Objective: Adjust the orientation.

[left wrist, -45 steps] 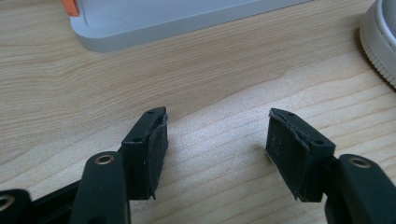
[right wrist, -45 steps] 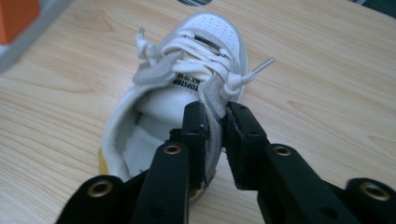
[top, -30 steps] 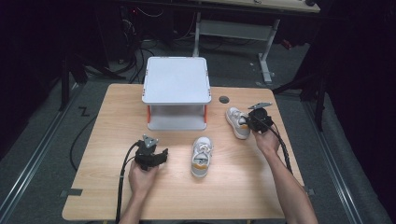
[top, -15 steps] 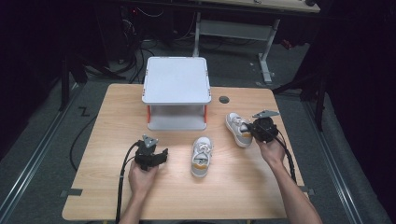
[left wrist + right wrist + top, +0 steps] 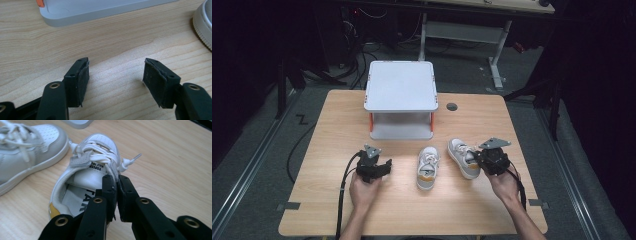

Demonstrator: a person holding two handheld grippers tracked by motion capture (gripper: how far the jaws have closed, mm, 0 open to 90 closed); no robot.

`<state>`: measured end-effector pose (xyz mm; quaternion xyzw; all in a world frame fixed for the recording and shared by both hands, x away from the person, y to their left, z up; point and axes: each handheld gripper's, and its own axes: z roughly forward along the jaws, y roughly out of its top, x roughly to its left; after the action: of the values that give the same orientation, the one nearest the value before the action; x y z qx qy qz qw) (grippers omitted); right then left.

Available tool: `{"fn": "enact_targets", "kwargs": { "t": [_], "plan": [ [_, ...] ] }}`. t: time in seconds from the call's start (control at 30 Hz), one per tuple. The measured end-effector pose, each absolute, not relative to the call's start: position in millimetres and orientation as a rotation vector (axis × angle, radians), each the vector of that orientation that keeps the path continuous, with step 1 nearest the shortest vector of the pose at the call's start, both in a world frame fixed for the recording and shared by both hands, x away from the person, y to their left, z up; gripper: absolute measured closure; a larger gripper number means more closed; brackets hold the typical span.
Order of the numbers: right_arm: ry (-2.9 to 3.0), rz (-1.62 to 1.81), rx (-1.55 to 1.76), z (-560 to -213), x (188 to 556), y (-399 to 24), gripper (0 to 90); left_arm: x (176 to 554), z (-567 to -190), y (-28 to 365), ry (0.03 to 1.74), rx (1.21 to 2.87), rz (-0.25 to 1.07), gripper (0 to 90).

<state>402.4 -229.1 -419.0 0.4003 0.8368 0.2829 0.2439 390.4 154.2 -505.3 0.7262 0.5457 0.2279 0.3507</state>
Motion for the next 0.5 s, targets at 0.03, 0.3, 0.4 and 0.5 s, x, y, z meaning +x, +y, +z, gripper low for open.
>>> {"fn": "enact_targets", "kwargs": {
  "t": [0.03,0.3,0.4,0.5],
  "plan": [
    [2.288,0.774,1.096,-420.4,399.8,-226.3,85.1,390.4,-505.3,154.2,1.413,1.881,0.59,37.7],
    [2.296,0.745,1.089,-426.0,386.2,-206.2,84.9,390.4,-505.3,154.0,1.414,1.881,0.591,37.7],
    [2.309,0.727,1.09,-428.8,385.5,-199.2,84.4,390.4,-505.2,154.1,1.413,1.881,0.591,37.7],
    [2.329,0.726,1.091,-430.9,383.6,-195.0,83.5,390.4,-505.3,154.2,1.413,1.88,0.59,37.7]
  ]
}}
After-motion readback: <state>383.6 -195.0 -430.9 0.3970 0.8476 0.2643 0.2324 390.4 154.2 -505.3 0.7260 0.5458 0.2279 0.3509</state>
